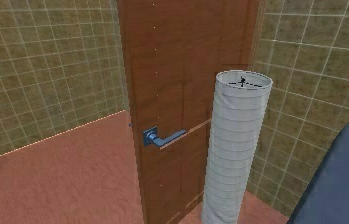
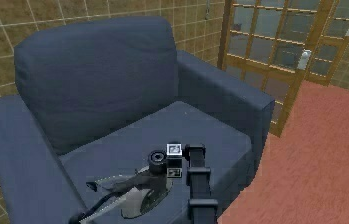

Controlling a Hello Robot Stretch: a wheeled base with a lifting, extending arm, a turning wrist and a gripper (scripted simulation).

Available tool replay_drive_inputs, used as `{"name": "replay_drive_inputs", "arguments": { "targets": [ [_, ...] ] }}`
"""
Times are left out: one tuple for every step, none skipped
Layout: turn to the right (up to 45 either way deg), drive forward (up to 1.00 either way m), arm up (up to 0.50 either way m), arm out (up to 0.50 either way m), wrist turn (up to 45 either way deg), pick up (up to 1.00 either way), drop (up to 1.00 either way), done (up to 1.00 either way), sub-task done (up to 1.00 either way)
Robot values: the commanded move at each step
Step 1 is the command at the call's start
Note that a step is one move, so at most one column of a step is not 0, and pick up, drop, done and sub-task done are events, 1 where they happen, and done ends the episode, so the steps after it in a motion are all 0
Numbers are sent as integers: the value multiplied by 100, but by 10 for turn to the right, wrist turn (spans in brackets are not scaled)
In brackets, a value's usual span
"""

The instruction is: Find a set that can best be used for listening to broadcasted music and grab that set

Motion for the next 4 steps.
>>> {"name": "replay_drive_inputs", "arguments": {
  "targets": [
    [0,0,0,0,450,0,0,0,0],
    [0,0,-30,0,0,0,0,0,0],
    [0,0,0,0,0,100,0,0,0],
    [0,0,10,0,0,0,0,0,0]
  ]
}}
